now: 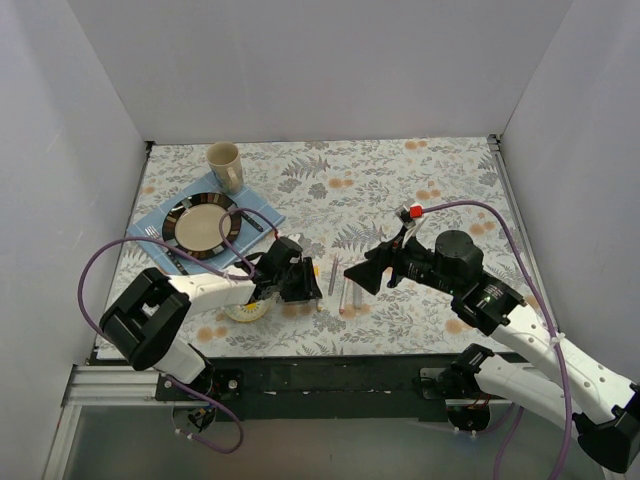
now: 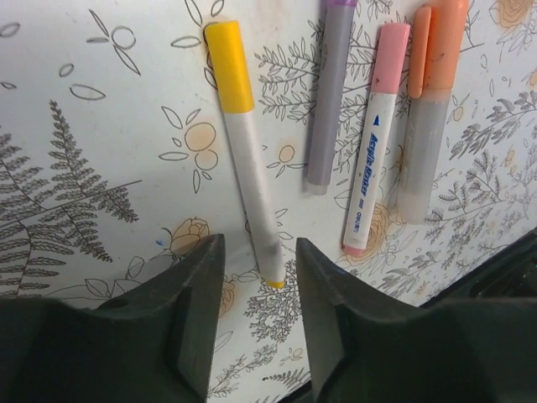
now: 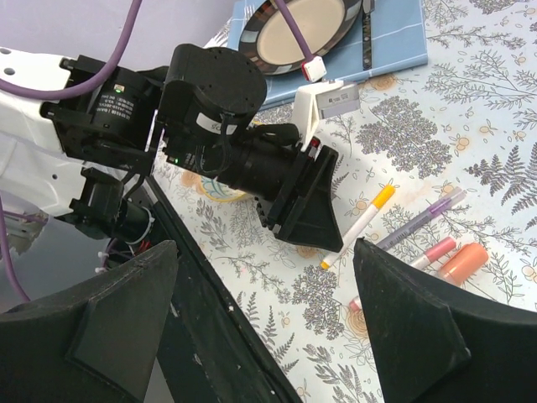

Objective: Insert the pens into the pen caps

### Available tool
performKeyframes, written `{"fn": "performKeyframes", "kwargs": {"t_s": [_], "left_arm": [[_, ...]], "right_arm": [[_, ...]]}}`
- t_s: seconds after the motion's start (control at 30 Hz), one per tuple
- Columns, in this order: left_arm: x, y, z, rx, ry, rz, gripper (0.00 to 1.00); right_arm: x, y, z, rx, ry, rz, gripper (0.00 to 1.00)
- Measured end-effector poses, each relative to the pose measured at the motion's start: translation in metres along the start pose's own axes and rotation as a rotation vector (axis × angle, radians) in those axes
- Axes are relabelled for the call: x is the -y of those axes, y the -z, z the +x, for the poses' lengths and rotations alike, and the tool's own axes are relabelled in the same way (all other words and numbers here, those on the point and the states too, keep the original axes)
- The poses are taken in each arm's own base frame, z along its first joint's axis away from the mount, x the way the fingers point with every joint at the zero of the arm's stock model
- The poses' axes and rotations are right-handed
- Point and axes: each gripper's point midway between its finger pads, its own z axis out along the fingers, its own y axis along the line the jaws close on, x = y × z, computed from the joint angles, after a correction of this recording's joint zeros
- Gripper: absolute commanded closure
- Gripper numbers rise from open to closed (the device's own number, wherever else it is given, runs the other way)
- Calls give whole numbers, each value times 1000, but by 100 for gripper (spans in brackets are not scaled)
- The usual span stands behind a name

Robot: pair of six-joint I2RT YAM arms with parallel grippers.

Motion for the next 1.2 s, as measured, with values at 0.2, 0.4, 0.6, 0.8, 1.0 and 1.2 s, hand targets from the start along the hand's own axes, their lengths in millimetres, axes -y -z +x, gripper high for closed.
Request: {"fn": "performKeyframes", "kwargs": {"t_s": [0.2,0.4,0.6,0.8,1.0,1.2], "left_arm": [[5,12,-16,27,-26,-41,34],[64,76,-84,262,-154,82,2],[121,185,-125,565,-293,311,2],[124,244,-118,730,-349,429,2],[107,234,-102,717,-352,424,2],[103,231,-95,712,-353,436,2]], "right_arm": [[1,4,4,-13,-5,8,2],[8,9,7,-18,-15,52,2],[38,20,13,-36,-60,246,2],[44,39,-6,66,-50,317,2],[48,45,-14,110,-48,346,2],[51,43,-12,103,-49,360,2]]}}
